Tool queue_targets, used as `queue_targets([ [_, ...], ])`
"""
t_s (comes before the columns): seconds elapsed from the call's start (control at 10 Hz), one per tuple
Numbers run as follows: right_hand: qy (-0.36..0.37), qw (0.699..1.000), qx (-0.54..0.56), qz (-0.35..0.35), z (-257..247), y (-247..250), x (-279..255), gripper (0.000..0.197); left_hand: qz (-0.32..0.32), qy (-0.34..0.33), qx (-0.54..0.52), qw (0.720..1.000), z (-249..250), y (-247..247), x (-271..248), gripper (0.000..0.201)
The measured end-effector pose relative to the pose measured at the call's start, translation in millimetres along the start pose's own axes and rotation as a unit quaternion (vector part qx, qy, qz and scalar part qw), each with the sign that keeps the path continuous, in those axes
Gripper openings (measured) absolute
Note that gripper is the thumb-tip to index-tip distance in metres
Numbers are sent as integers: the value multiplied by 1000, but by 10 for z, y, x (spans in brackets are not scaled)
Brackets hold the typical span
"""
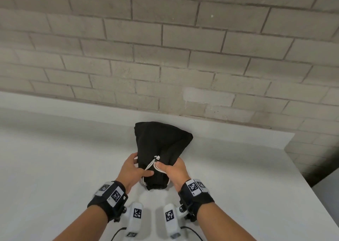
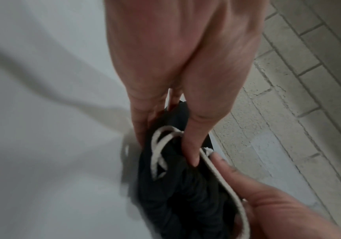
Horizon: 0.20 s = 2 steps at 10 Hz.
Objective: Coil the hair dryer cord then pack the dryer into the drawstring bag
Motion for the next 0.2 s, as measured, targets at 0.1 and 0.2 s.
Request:
queue_targets([
  [0.1,-11,998,30,46,41,147,-154,45,23,-20,9,999,-38,65,-119,81],
  [0.2,-28,997,-8,69,124,354,-454,26,78,-26,23,996,-162,208,-294,81],
])
Point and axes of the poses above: each hand's wrist, its own x-axis towards the middle knuckle, its own y-axis out of the back of the hand, z = x × y, the point moved 8 cm from there along x, towards the middle knuckle, and after that the axes turned 12 degrees about y, right-handed, at the moved point
